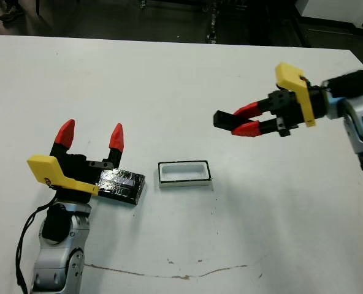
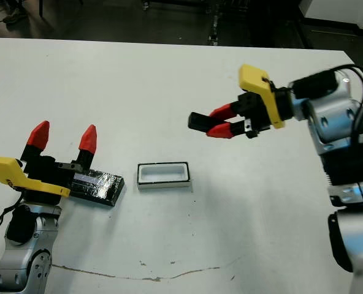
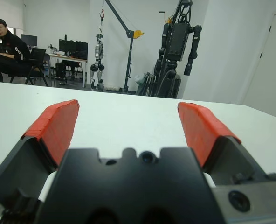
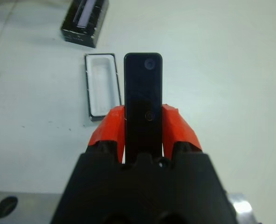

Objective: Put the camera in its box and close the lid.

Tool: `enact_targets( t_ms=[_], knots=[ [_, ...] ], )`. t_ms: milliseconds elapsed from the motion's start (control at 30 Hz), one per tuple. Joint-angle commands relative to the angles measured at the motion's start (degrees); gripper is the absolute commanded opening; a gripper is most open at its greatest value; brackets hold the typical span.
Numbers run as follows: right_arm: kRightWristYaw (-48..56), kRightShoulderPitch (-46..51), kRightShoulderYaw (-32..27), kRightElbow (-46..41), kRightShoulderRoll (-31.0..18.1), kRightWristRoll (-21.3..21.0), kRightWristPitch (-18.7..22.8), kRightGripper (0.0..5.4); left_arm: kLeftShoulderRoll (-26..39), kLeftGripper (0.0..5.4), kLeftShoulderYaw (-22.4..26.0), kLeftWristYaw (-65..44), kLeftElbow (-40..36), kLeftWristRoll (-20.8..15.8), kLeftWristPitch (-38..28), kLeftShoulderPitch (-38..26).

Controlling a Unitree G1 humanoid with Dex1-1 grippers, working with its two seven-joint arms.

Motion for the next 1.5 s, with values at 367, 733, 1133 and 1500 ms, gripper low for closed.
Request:
enact_targets(
  t_ms=[367, 733, 1133, 1500],
  knots=[
    [2.2, -2.8, 4.9, 9.9, 11.9, -2.7, -5.7, 1.67, 0.0, 5.40, -0.2, 0.6, -0.1, 0.3, 0.6, 0.6],
    [0.1, 0.1, 5.5, 10.6, 14.3, -3.6, -4.1, 1.67, 0.0, 5.40, -0.2, 0.5, -0.1, -0.1, 0.7, 0.9],
    [-0.2, 0.8, 6.2, 10.7, 15.9, -4.0, -3.8, 1.67, 0.0, 5.40, -0.1, 0.5, 0.2, 0.0, 0.3, 1.1],
    [0.6, 1.7, 6.4, 10.5, 16.1, -3.7, -2.1, 1.67, 0.0, 5.40, -0.1, 0.5, 0.2, 0.0, 0.2, 1.1]
  ],
)
